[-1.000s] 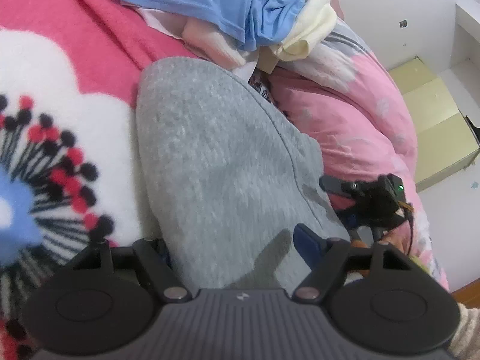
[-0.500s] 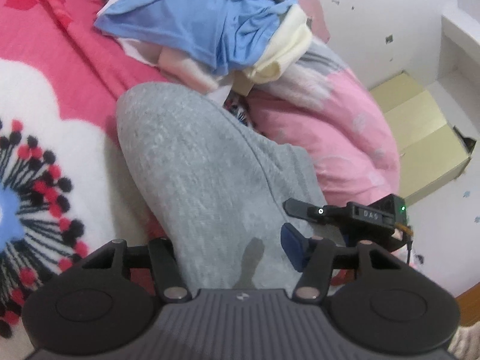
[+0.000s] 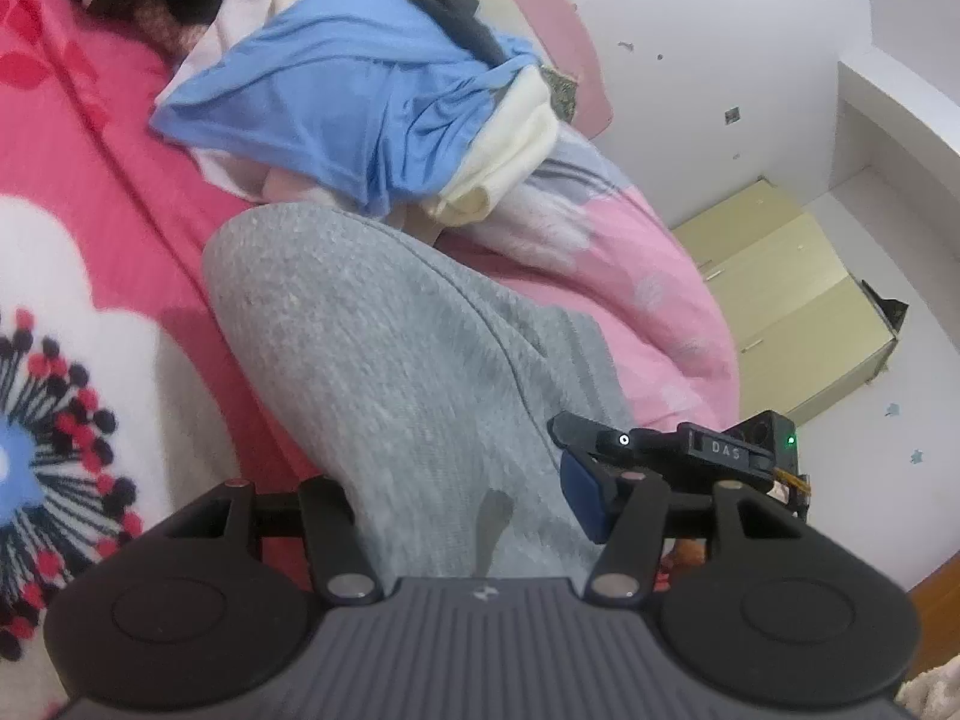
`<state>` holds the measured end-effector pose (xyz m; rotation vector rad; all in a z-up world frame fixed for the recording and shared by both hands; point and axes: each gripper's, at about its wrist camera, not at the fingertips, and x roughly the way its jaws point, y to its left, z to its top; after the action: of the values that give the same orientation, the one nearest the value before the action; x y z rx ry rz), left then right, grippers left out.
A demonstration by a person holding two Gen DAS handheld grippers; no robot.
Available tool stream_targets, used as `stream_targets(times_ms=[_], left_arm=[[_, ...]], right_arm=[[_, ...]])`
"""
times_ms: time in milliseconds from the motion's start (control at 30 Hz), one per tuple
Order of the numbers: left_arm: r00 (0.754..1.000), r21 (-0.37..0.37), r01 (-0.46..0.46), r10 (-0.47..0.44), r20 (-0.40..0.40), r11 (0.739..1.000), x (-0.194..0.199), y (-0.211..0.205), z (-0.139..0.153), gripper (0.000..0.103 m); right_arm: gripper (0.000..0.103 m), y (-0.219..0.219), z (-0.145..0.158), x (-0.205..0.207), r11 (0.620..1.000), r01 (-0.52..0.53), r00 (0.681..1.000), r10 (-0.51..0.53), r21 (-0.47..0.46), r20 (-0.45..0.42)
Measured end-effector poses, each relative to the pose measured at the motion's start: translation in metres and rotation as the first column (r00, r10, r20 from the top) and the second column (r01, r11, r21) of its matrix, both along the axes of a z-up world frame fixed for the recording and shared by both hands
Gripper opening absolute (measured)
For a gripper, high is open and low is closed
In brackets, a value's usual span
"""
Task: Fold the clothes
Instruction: 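Grasp the edge of the folded grey hoodie with the right gripper and lift, then carry the folded hoodie across the bed in the right gripper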
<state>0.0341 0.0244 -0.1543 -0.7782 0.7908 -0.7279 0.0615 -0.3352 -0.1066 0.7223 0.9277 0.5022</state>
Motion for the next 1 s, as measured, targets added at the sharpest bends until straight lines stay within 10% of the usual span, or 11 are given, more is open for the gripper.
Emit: stream_targets(times_ms=[600, 1000], left_arm=[[0.975, -0.018, -0.173, 0.173, 0.141, 0.985, -0.021, 0.066, 0.092, 0.058], [0.895, 0.064, -0.357, 0.322, 0.309, 0.932, -0.068, 0.111, 0.237, 0.058]], right_arm=[[0.038, 0.061, 0.075, 0.02, 0.994, -0.085, 0.987, 0.074, 0.072, 0.14], [0.038, 0.135, 0.174, 0.031, 0.955, -0.246, 0.933, 0.185, 0.168, 0.31]])
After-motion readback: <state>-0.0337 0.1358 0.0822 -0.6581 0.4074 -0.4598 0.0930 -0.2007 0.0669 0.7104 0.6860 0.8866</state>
